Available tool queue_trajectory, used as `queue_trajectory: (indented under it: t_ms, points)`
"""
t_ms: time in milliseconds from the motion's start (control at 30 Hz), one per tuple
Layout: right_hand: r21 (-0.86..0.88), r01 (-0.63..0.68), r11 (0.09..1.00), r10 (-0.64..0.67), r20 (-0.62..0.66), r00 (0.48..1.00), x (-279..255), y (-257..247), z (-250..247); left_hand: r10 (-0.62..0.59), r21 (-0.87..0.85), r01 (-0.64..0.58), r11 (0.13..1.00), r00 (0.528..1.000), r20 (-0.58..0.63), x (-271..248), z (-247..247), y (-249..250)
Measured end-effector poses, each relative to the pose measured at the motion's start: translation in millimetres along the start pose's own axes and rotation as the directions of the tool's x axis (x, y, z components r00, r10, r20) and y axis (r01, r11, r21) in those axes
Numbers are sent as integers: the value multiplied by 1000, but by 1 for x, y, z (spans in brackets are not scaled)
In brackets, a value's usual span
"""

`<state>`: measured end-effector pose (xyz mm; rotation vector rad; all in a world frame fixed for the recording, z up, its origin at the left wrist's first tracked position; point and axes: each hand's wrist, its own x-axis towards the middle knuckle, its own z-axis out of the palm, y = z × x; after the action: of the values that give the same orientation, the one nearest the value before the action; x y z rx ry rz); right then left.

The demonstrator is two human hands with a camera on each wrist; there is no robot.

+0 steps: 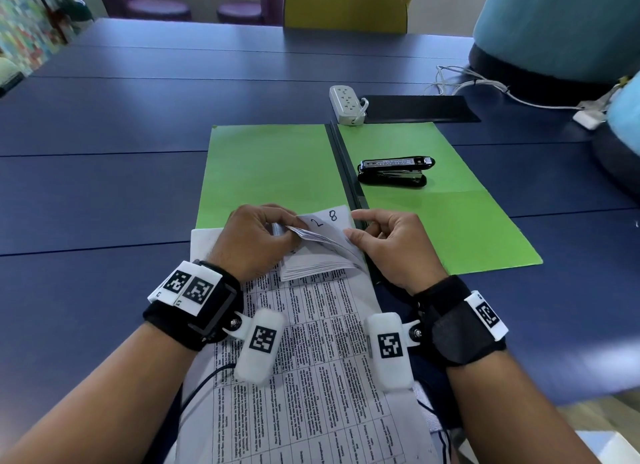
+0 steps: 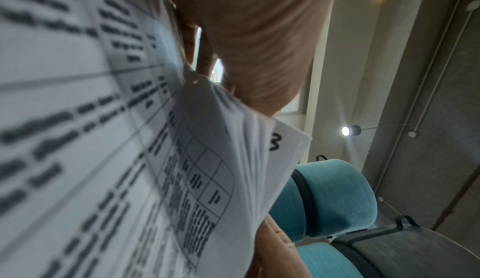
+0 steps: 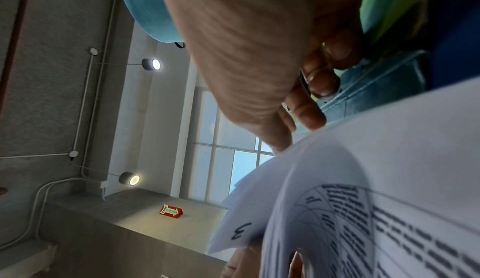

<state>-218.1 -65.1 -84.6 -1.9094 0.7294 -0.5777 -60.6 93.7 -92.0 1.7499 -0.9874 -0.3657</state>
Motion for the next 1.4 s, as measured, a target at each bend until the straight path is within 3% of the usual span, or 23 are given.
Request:
queue_trajectory:
  t_ms: [700,867,1000,1167,1400]
  points:
    - [-29,-24,999,26,60,998,-2,-3,1,-10,-23,10,1000,1000,-12,1,0,-4]
    - [29,22,999,-28,245,969,-9,-8,1,-34,-52,35,998,999,13,-1,-1,0]
    - [45,18,999,-27,204,978,-9,-12,0,-64,-57,64,996,998,7,-1,1,1]
    - [-6,9,1000,-9,26,1000,-2,-3,-1,-58,-38,58,998,998,-7,-1,1,1]
    - [-18,-3,1000,3,25,1000,-1,-1,-1,-53,2,53,999,998,-16,-1,1,1]
